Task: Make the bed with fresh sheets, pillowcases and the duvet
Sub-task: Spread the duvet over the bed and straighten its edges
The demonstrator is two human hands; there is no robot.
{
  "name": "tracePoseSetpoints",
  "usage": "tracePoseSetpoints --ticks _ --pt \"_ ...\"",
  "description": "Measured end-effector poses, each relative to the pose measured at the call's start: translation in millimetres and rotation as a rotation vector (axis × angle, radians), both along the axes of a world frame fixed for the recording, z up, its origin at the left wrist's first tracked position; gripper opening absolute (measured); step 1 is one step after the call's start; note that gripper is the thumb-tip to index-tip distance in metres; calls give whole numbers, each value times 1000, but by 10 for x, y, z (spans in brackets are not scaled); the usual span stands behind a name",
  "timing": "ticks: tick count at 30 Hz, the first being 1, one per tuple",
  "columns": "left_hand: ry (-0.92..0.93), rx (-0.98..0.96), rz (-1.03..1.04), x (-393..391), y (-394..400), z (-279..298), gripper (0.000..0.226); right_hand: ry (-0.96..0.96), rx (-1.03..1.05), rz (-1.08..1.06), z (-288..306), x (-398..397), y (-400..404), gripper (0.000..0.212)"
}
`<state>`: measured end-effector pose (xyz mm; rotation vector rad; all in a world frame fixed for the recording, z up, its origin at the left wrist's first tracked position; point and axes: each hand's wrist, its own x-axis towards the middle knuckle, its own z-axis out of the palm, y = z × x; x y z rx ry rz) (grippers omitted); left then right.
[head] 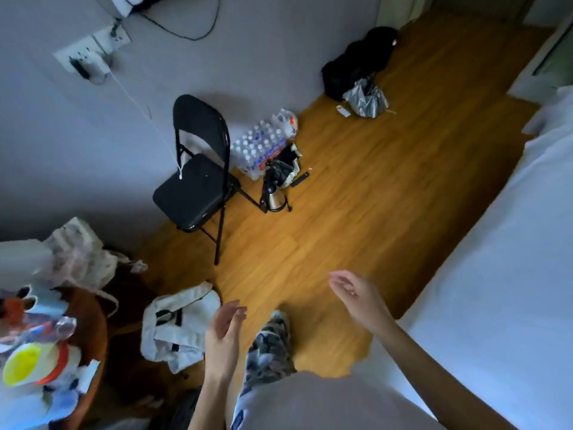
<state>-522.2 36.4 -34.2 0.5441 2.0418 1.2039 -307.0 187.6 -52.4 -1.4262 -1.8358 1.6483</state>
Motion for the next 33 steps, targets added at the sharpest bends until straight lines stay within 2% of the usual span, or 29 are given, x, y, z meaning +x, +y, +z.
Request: tracePoseSetpoints --ticks 4,7,8,10,13,17,24,33 --pt "-31 -41 -275 -459 809 -173 10 -70 -42 -323 -174 -190 216 16" --pt "-13 -62 -532 -702 1420 -190 28 -74 -27 -612 -187 -274 293 12" --pt "-9 -70 -606 -760 1634 -196 26 -70 -36 -687 -176 -286 332 12" --pt "-14 -97 -746 -838 2048 -253 9 -78 -61 -779 -166 -267 420 10" --pt "-29 -78 -884 -812 2640 -279 14 -110 -71 -893 -170 -180 602 11" --pt "-88 -101 -935 -585 3396 -391 15 -120 -88 -1014 -212 5 1028 17" --pt "-97 -134 -959 209 4877 -637 13 -139 -97 -1049 -387 629 2443 12" --pt "-77 29 -896 1175 7083 -137 14 -185 28 -868 66 1665 4860 23"
